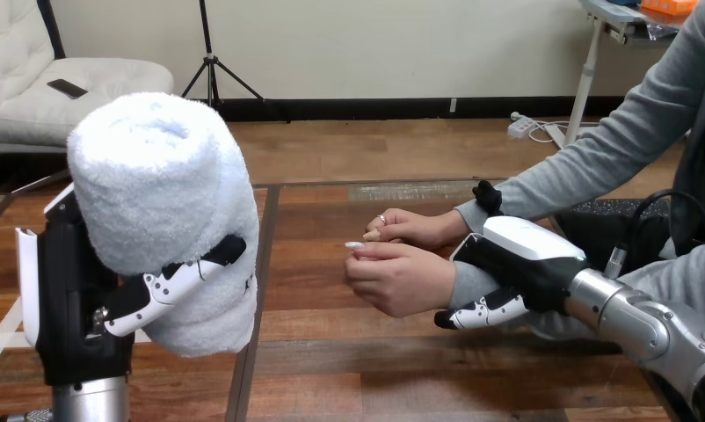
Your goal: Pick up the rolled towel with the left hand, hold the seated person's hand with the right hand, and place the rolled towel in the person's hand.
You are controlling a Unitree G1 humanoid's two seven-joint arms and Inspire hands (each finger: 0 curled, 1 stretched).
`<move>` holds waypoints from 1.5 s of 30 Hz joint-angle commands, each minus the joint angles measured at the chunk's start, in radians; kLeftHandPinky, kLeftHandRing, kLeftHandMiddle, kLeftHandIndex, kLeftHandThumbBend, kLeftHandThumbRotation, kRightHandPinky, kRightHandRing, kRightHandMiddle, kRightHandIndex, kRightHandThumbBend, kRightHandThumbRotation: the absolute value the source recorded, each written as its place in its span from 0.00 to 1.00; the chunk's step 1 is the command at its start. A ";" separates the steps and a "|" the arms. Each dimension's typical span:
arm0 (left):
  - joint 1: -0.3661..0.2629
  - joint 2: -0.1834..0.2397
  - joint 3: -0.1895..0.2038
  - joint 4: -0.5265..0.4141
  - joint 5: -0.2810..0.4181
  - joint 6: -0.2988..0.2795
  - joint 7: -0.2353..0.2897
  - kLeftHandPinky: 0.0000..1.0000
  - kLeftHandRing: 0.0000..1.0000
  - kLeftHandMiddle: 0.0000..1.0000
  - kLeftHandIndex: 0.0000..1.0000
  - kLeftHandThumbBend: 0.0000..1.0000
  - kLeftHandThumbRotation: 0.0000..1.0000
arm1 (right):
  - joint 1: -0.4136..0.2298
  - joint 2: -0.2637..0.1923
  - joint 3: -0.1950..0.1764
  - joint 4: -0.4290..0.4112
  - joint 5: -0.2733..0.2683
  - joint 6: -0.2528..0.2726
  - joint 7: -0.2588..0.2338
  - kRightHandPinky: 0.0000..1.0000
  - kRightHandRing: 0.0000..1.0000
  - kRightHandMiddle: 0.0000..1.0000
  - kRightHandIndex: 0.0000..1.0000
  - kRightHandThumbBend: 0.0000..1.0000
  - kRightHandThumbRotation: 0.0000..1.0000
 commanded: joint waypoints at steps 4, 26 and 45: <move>-0.085 -0.008 -0.014 0.006 -0.024 -0.023 -0.011 0.28 0.34 0.41 0.44 0.64 0.00 | -0.062 -0.019 -0.030 -0.062 0.030 -0.028 0.016 0.18 0.21 0.27 0.28 0.59 0.40; -0.116 -0.019 -0.022 0.027 -0.018 0.006 -0.012 0.28 0.33 0.39 0.44 0.63 0.00 | -0.071 -0.035 -0.058 -0.127 0.062 -0.026 0.080 0.18 0.22 0.28 0.28 0.61 0.41; -0.232 -0.017 -0.022 0.133 0.072 0.000 0.017 0.27 0.31 0.38 0.42 0.63 0.00 | -0.059 -0.033 -0.074 -0.160 0.097 -0.045 0.116 0.18 0.21 0.27 0.28 0.62 0.39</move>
